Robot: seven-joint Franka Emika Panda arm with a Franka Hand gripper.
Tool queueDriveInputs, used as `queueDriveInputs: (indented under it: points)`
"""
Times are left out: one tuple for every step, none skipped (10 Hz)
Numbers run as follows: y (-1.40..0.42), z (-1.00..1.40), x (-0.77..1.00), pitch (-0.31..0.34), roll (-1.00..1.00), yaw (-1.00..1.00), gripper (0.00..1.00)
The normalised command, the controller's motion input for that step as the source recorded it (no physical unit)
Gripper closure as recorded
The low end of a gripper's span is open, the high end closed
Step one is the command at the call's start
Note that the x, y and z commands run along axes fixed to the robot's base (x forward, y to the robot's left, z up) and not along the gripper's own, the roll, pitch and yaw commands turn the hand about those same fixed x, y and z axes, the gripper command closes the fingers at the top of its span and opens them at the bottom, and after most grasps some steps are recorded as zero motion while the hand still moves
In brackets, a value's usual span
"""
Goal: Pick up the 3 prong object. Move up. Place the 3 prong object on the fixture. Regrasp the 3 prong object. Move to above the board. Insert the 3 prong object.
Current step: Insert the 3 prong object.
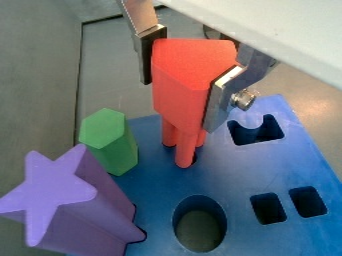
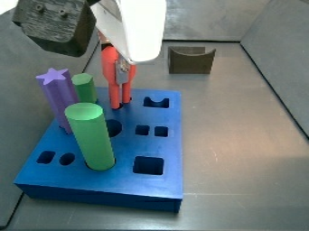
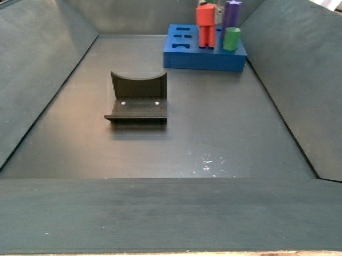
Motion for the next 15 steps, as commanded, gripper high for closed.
queueDriveInputs:
  points:
    - [0.08,-0.07,0.00,0.000,0.01,0.00,1.00]
    - [0.02,-0.01,0.00,0.000,0.00,0.00,1.00]
    - [0.08,-0.05,0.00,0.000,0.00,0.00,1.00]
    - [0.01,-0.04,0.00,0.000,0.03,0.00,1.00]
    - [0.04,-0.10,-0.07,0.000,0.11,-0.03,1.00]
    - [0.00,-0.05,0.00,0.000,0.00,0.00,1.00]
    - [0.00,-0.09,-0.17,0.000,0.08,-0.09,1.00]
    - [-0.04,-0.04,0.00,0.000,0.00,0.00,1.00]
    - [-0.14,-0.04,0.00,0.000,0.01,0.00,1.00]
    - [-0.07,-0.02,0.00,0.000,0.00,0.00,1.00]
    - [-0.13,-0.05,0.00,0.000,0.00,0.00,1.00]
    - [0.00,-0.04,0.00,-0.003,-0.01,0.00,1.00]
    - [0.00,-0.34,0.00,-0.040,0.00,0.00,1.00]
    - [0.00,-0.73,0.00,-0.129,-0.03,-0.02,1.00]
    - [0.00,-0.81,0.00,-0.061,-0.01,-0.05,1.00]
